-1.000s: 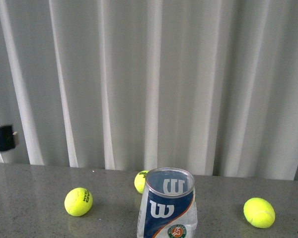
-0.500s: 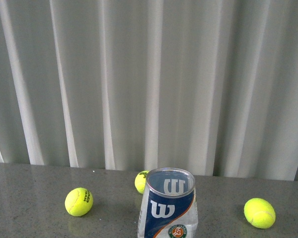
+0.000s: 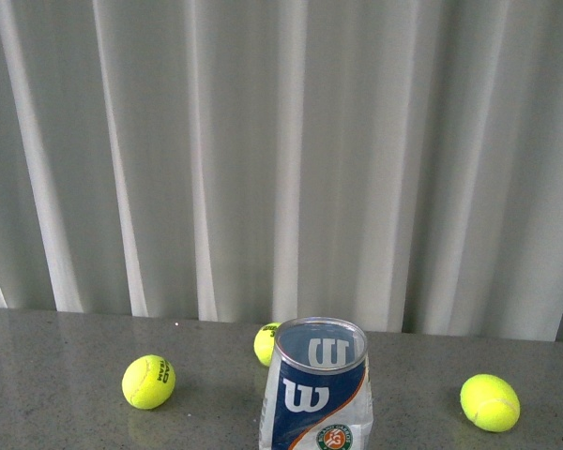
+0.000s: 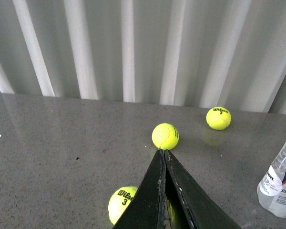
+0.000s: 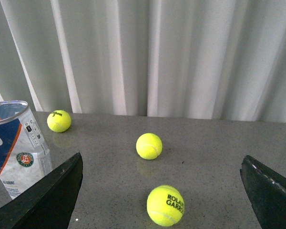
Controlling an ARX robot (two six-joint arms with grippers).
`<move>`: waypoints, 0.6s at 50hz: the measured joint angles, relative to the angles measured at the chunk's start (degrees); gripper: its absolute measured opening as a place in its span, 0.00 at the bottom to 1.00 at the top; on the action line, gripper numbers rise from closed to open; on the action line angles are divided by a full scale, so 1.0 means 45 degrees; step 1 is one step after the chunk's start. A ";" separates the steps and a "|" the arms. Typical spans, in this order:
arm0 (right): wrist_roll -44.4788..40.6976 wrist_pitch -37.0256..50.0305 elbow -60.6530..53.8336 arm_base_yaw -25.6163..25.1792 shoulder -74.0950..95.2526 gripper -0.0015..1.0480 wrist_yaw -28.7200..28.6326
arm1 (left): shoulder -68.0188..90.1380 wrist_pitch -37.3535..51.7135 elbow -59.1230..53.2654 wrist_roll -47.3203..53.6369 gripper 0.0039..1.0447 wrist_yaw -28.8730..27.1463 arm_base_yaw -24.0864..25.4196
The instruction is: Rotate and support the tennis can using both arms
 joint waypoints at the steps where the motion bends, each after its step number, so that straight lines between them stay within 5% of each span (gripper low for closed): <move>1: 0.0005 0.0000 0.0000 0.0000 0.0000 0.93 0.0010 | -0.0024 0.0005 0.0000 -0.0005 0.03 0.0005 0.0000; 30: 0.0005 0.0000 0.0000 0.0000 0.0000 0.93 0.0005 | -0.3823 -0.3589 -0.0005 0.0015 0.03 0.0029 0.0000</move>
